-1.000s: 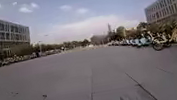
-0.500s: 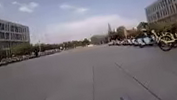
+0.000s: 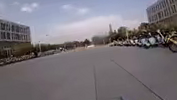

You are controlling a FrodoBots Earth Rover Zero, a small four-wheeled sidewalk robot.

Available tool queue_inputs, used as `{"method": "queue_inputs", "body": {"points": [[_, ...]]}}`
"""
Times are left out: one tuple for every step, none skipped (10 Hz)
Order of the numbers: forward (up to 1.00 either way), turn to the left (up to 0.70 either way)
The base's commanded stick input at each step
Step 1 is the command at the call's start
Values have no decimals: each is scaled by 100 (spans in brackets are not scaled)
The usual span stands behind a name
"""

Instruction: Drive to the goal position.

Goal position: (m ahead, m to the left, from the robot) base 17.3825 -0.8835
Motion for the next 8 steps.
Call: {"method": "queue_inputs", "body": {"points": [[100,0],[100,0],[100,0],[100,0],[100,0],[100,0],[100,0],[100,0]]}}
